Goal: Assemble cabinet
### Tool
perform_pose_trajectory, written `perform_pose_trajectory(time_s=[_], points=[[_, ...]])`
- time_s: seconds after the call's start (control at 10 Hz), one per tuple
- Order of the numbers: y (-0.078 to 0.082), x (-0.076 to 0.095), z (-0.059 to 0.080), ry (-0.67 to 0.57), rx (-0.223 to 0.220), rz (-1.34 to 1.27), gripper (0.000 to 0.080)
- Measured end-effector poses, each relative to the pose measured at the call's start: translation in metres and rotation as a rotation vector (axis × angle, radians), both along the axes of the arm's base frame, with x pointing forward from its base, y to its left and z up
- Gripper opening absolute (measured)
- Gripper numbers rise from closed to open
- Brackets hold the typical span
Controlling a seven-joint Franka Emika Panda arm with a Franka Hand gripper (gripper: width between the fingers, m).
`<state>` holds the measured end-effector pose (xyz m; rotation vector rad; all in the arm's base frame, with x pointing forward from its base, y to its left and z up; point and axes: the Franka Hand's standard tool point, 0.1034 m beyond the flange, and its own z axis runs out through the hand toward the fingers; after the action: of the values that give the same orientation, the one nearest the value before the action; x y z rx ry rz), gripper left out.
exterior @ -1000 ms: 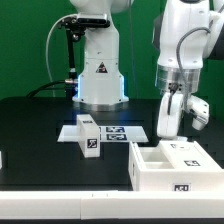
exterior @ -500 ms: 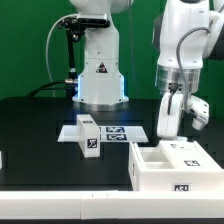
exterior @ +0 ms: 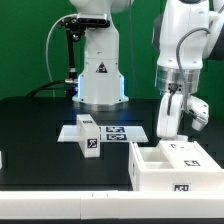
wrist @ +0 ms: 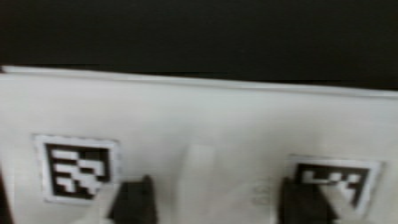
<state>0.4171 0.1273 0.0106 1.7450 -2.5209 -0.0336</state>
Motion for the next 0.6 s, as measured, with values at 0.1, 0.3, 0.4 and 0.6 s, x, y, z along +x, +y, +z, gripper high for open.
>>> perform_pose_trajectory(time_s=[0.1,0.3,0.4,0.6], points=[[0.000,0.000,0.000,-0.001,0.000,0.000,0.0071],[0.000,0.004,0.002,-0.015,0.003,0.042,0.0071],[-0.001,0.007,0.008,-0.034,0.011,0.144,0.0071],[-0.010,0.005,0.020,-0.083,0.017,0.441,0.0067]])
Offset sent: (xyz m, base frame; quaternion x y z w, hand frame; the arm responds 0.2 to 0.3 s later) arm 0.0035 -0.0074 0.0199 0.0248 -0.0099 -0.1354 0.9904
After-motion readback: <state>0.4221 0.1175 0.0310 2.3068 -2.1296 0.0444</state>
